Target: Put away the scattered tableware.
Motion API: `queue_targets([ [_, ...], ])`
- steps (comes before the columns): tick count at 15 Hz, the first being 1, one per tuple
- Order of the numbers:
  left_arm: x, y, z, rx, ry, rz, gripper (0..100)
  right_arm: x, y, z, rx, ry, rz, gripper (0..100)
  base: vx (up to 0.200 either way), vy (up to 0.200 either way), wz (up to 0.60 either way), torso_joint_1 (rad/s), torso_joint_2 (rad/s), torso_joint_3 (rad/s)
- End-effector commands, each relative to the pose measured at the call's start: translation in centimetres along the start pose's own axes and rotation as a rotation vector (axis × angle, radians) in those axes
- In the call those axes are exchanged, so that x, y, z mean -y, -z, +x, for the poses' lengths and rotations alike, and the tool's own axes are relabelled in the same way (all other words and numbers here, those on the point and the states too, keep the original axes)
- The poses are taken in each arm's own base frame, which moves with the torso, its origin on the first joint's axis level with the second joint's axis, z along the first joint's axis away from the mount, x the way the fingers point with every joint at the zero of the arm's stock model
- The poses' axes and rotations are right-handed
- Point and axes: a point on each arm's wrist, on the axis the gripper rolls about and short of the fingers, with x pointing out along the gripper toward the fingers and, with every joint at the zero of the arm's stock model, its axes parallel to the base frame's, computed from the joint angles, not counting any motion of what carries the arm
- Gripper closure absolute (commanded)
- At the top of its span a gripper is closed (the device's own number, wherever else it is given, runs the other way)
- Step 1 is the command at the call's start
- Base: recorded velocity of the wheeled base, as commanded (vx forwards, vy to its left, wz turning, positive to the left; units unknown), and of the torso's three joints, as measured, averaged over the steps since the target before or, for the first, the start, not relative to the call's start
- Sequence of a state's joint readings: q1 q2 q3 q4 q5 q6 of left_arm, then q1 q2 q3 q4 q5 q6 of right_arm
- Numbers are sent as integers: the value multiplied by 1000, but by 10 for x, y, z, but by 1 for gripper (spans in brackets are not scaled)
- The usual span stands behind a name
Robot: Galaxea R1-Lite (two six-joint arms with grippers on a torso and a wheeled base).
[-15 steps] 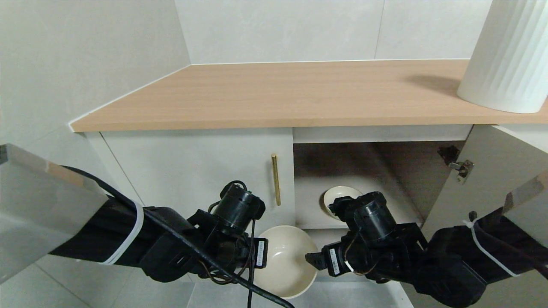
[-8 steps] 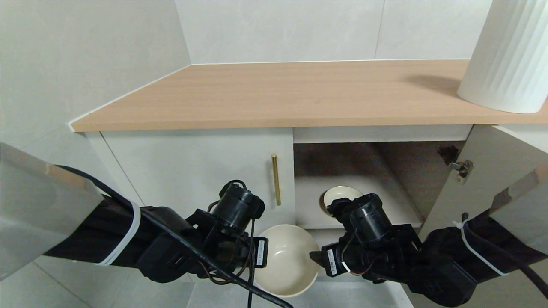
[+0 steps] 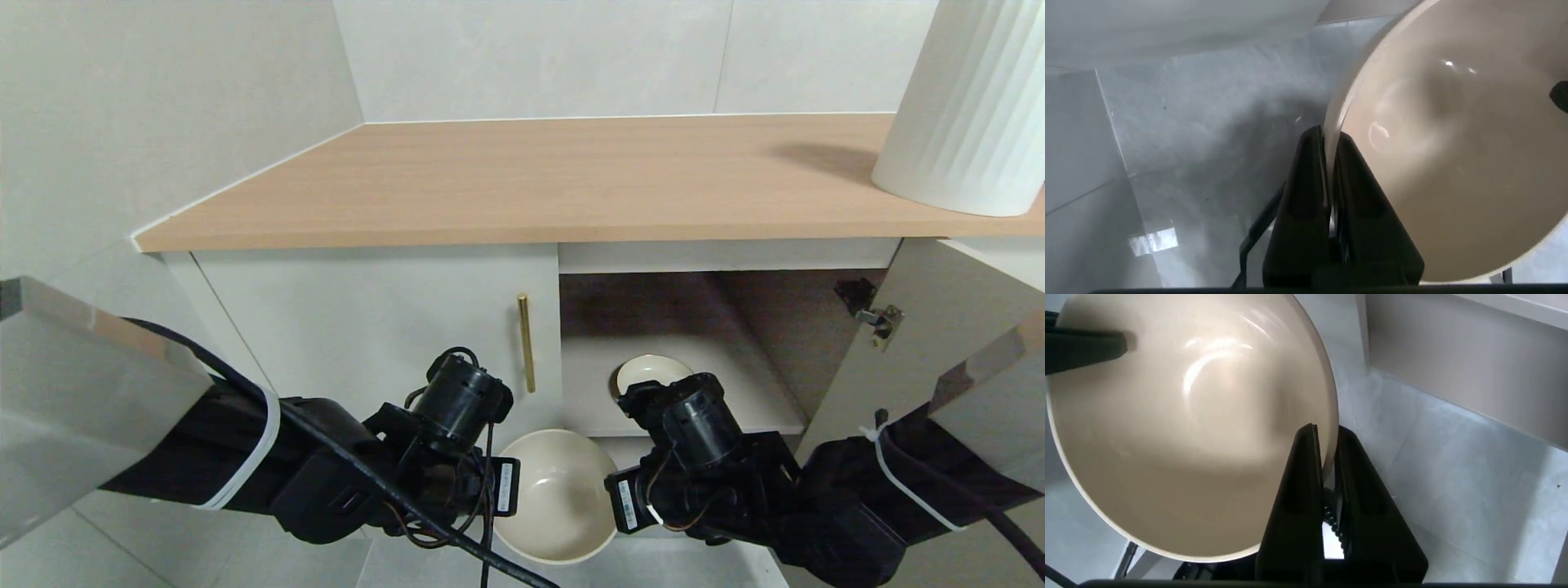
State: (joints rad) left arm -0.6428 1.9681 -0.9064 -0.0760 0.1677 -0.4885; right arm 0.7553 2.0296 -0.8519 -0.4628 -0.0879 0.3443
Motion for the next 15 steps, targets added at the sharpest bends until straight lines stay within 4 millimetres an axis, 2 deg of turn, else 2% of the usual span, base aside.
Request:
queue_targets([
  [1, 0, 1, 0, -1, -5, 1, 100, 0, 1, 1, -4, 3, -2, 100, 0, 0, 0, 0, 0, 0],
  [2, 0, 1, 0, -1, -5, 1, 0, 0, 1, 1, -4, 3, -2, 100, 0, 0, 0, 0, 0, 0],
  [6, 0, -1, -3, 11, 1, -3, 0, 0, 1, 1, -6, 4, -3, 100, 0, 0, 0, 0, 0, 0],
  [11, 1, -7, -20, 56, 30, -9, 0, 7, 4, 8, -13, 57, 1, 100, 0, 0, 0, 0, 0, 0],
  [14, 1, -7, -21, 57, 31, -10, 0, 18, -5, 5, 15, 82, 24, 100, 0, 0, 0, 0, 0, 0],
  [15, 1, -7, -22, 60, 32, -10, 0, 31, -18, 0, 59, 116, 55, 100, 0, 0, 0, 0, 0, 0],
])
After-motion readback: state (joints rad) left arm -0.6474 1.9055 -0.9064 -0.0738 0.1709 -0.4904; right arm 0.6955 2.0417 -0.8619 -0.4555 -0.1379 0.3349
